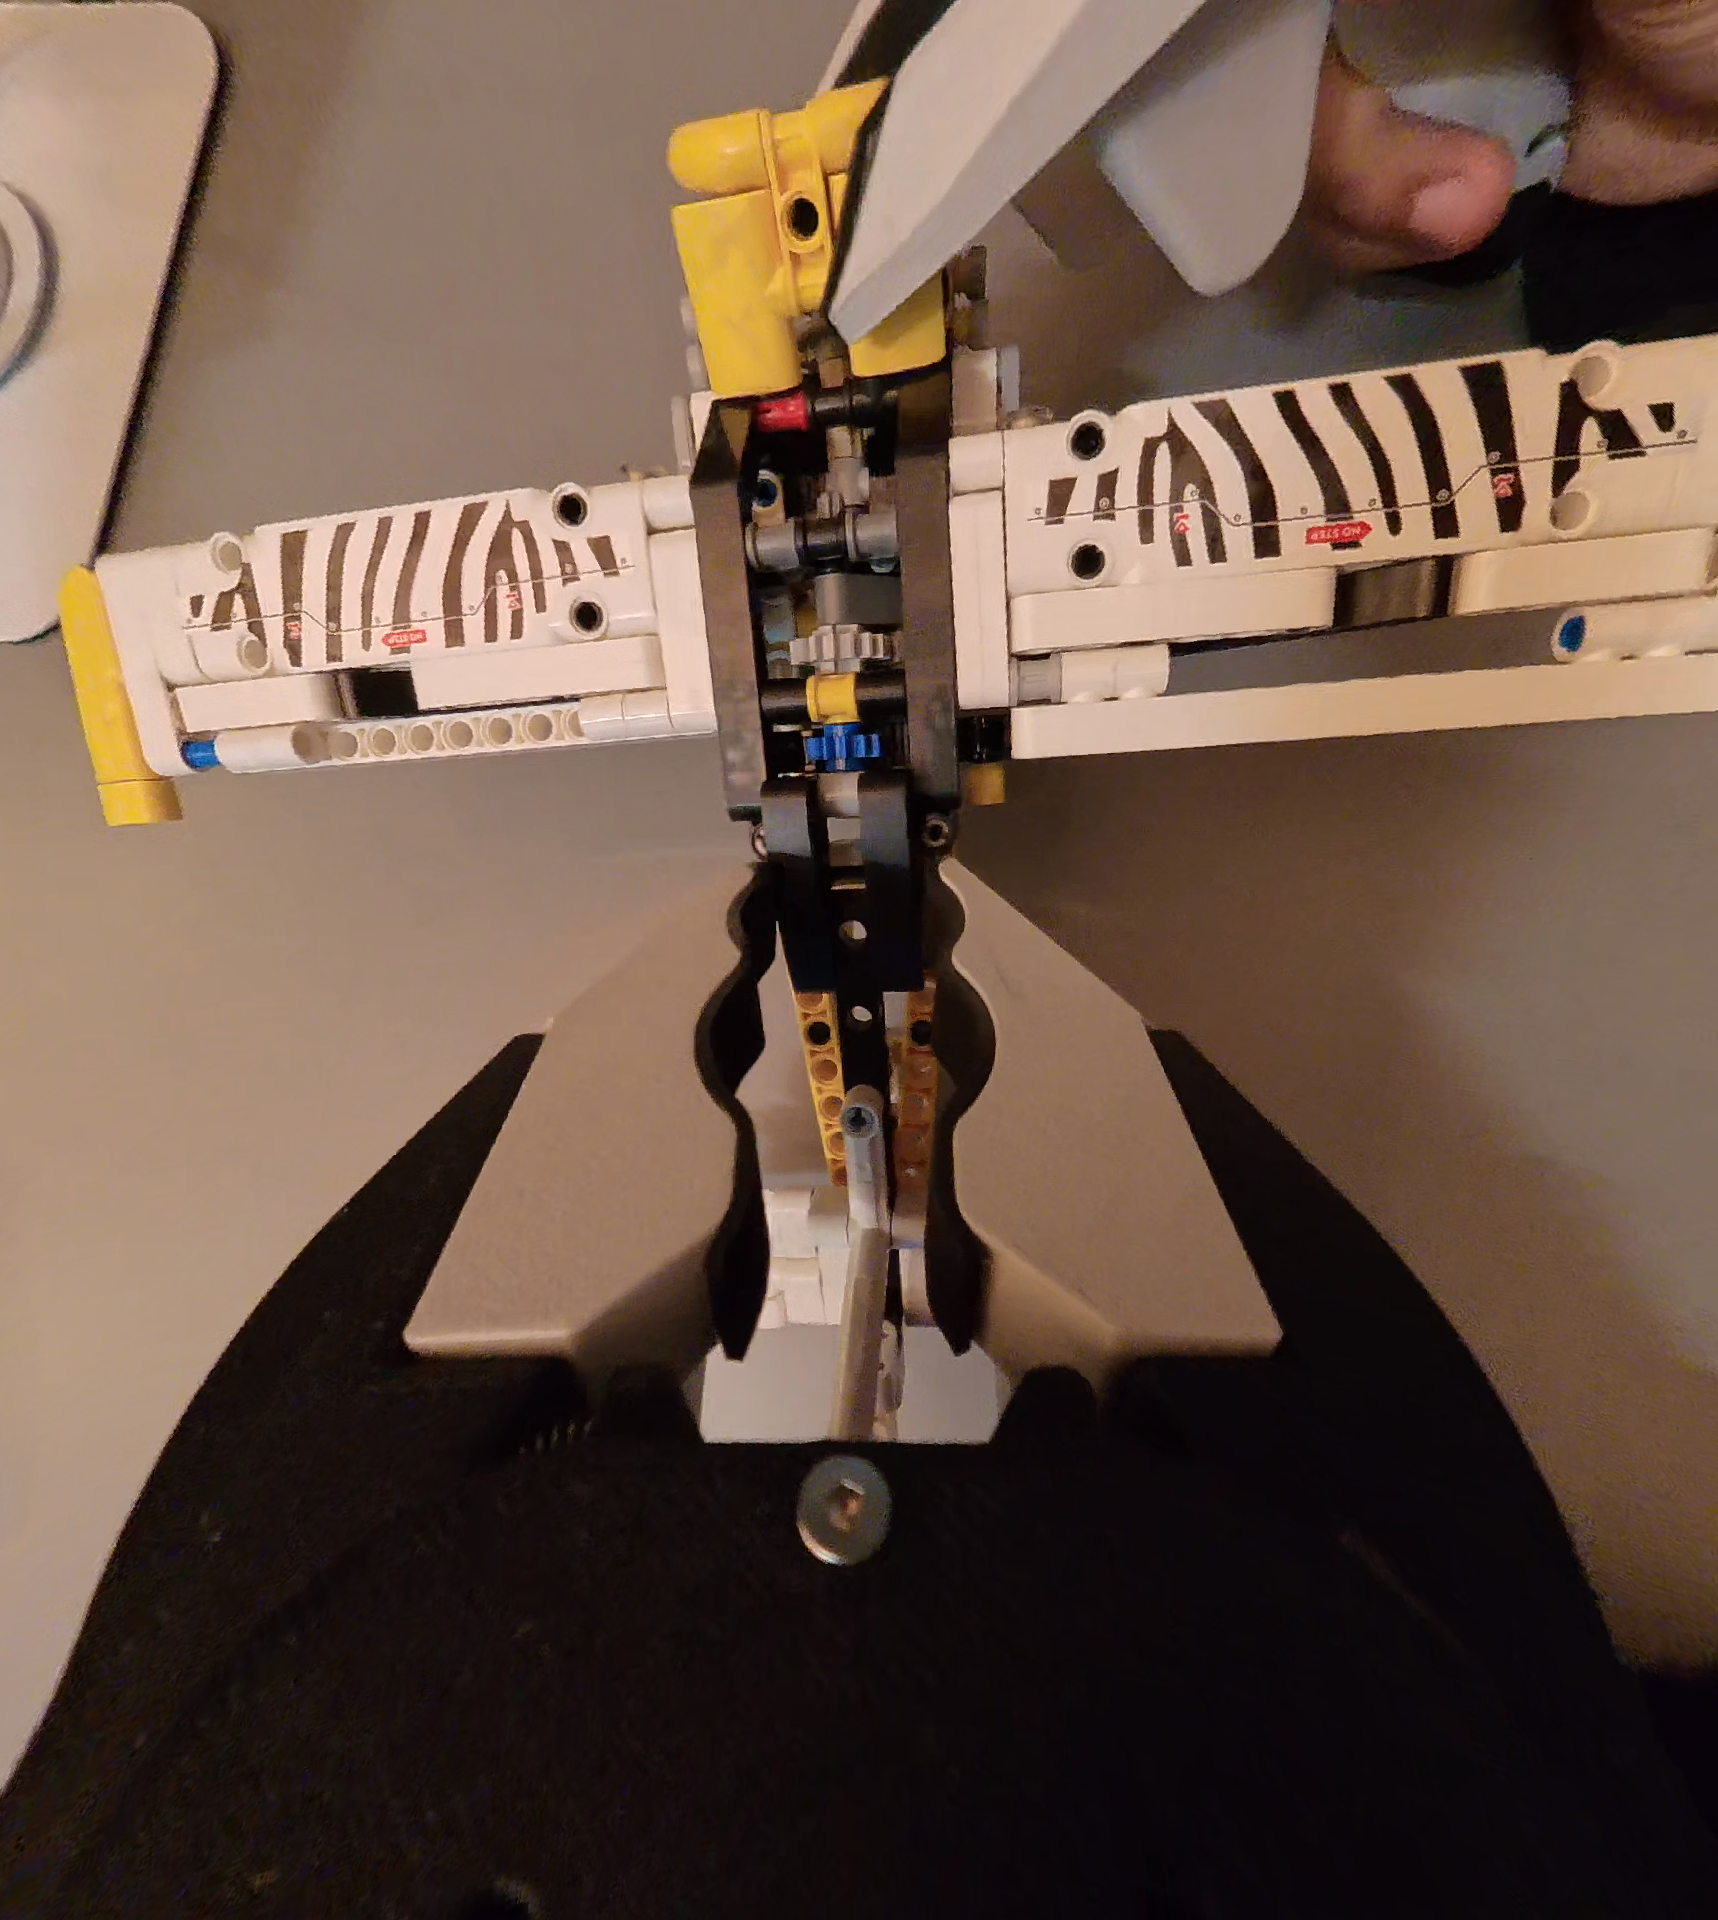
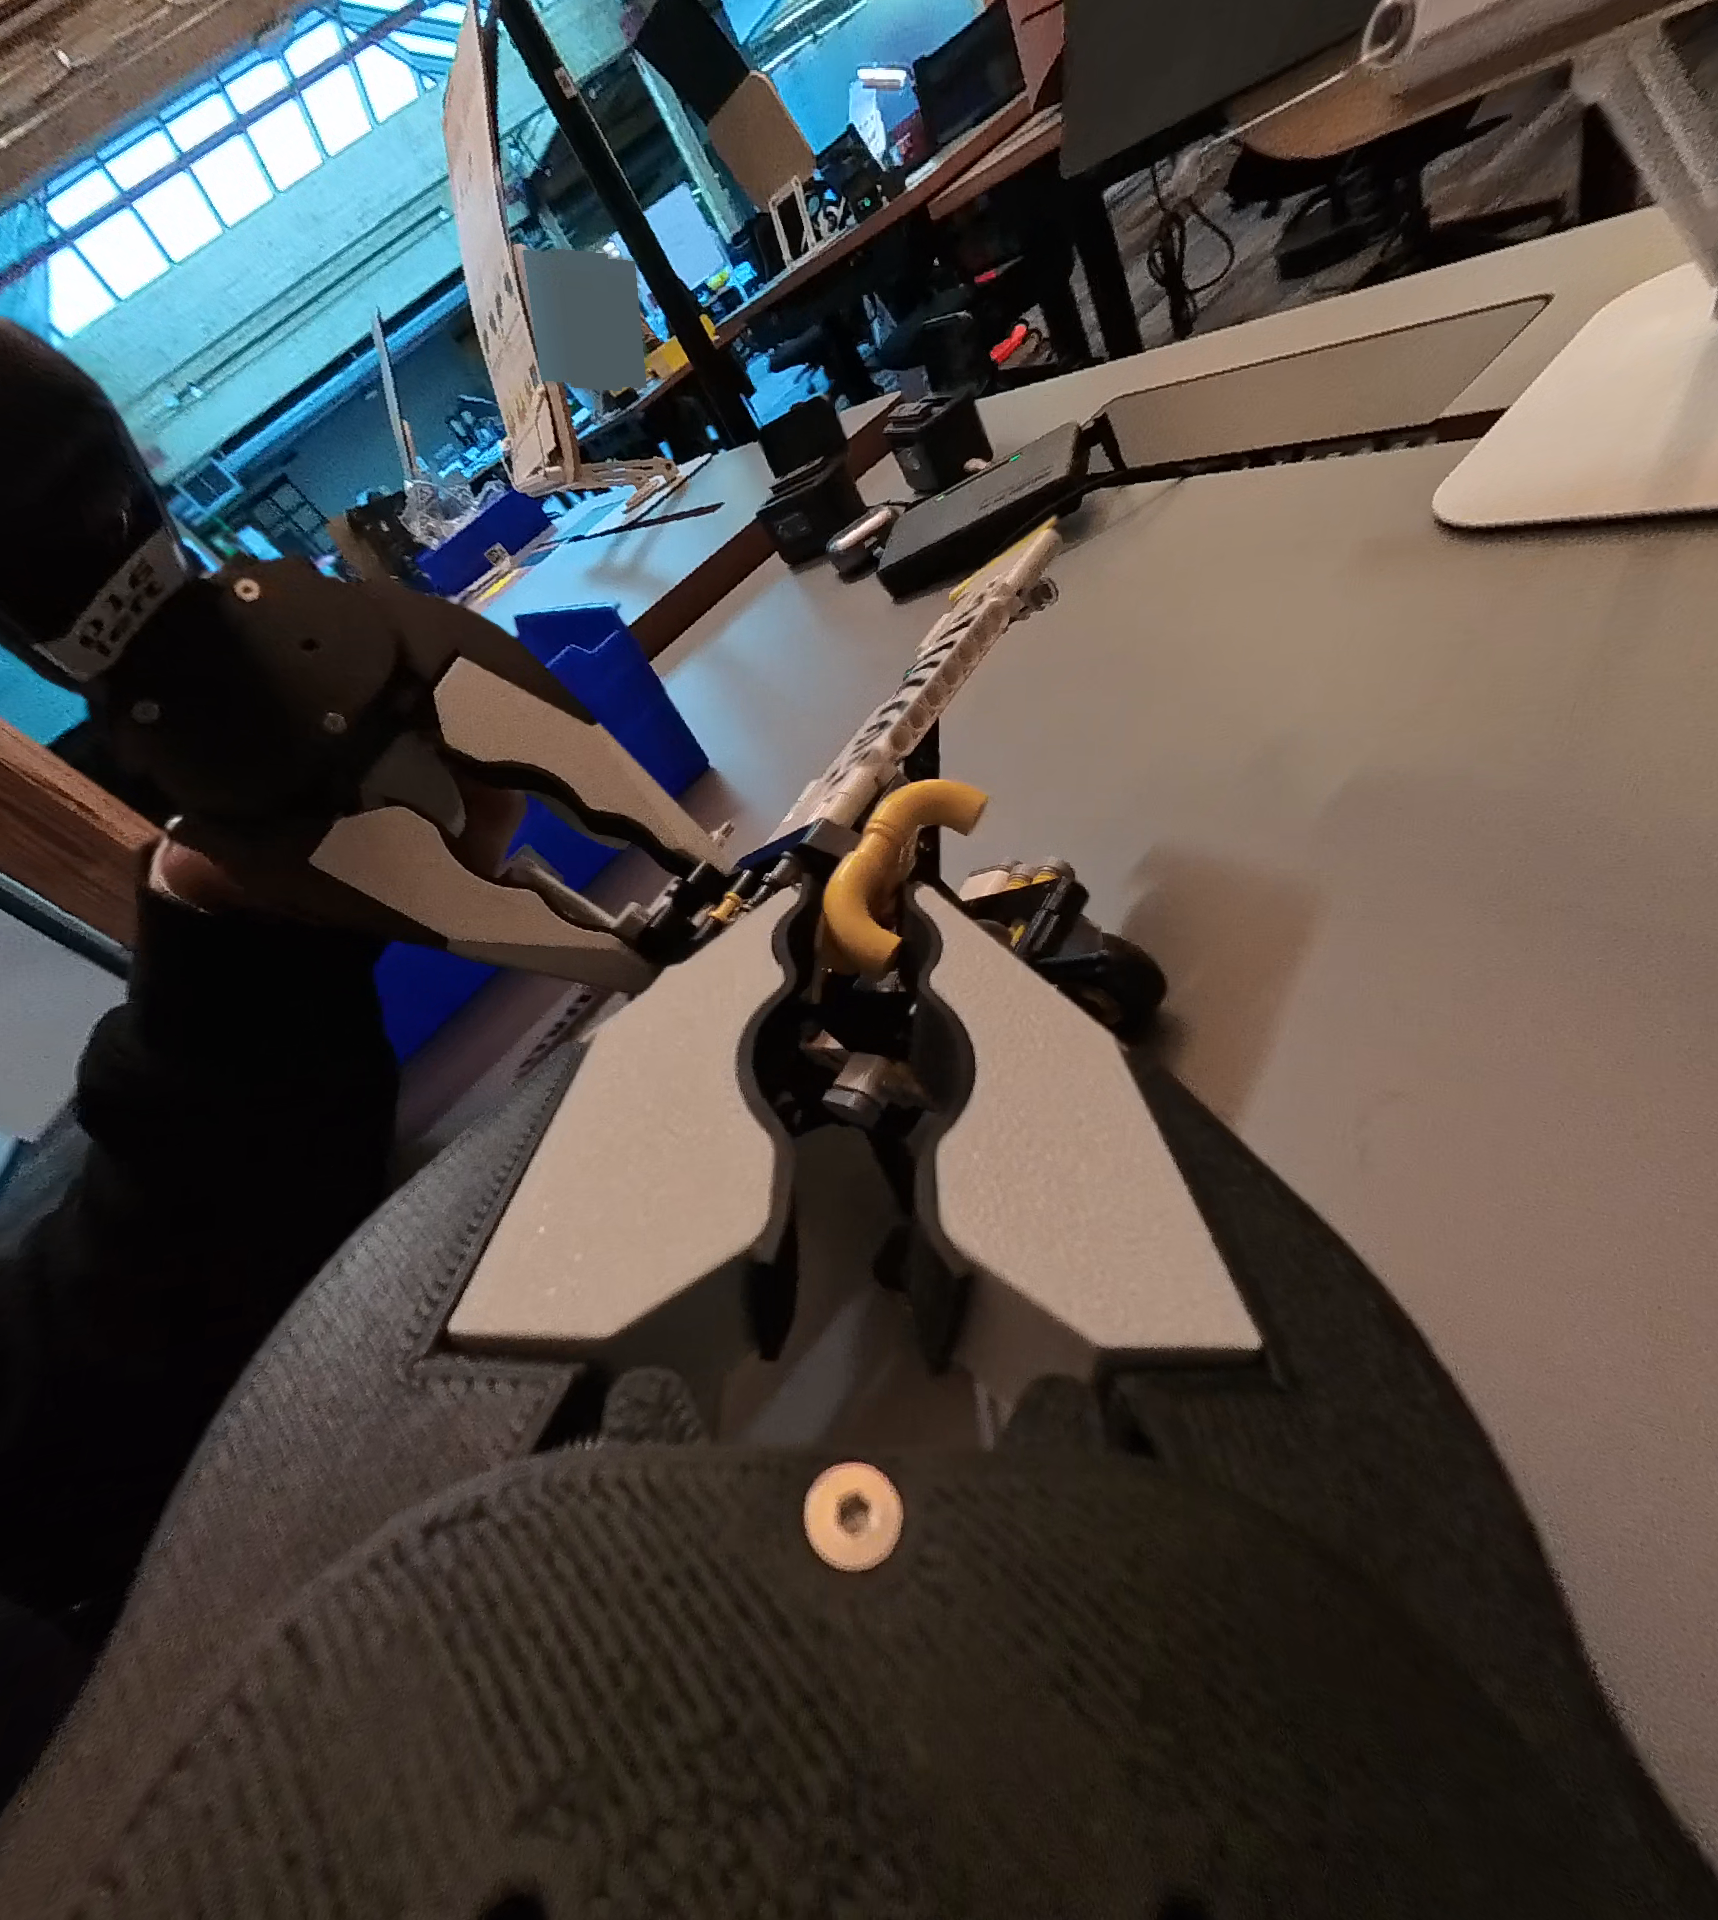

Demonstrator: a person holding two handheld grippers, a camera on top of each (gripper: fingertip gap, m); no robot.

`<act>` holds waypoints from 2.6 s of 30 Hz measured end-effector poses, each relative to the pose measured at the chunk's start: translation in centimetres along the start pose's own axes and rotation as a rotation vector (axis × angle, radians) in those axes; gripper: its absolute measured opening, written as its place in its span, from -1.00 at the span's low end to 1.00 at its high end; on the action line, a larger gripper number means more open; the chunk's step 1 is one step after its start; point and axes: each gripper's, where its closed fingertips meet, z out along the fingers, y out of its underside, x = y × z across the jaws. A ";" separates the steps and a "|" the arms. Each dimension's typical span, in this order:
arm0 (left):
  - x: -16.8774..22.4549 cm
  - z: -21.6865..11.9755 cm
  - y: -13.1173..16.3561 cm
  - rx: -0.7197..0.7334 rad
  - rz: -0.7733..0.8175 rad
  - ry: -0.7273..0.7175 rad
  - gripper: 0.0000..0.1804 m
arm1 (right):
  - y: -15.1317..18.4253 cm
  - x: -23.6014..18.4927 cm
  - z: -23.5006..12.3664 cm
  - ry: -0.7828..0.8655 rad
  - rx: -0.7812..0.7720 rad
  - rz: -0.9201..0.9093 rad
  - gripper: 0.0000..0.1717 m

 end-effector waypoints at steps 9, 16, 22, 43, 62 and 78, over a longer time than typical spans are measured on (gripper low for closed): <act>0.2 0.4 0.0 -0.009 -0.042 0.001 -0.70 | -0.3 0.3 -0.3 -0.045 0.033 0.103 -0.87; 0.4 0.4 0.1 -0.024 -0.047 -0.005 -0.70 | -0.4 0.4 -0.4 -0.059 0.053 0.143 -0.88; 0.4 0.4 0.2 -0.029 -0.055 -0.005 -0.69 | -0.6 0.5 -0.6 -0.077 0.075 0.183 -0.88; -0.2 -0.1 0.6 -0.034 -0.030 -0.027 -0.70 | -4.5 0.0 -5.1 -0.199 0.326 0.150 -0.88; 1.7 -6.5 -5.5 0.406 -0.035 0.028 -0.53 | -3.0 -2.3 -7.6 -0.173 0.361 -0.075 -0.87; 22.1 -0.5 -19.6 0.892 0.067 0.109 -0.64 | -0.2 -1.6 -19.8 0.032 0.496 -0.229 -0.86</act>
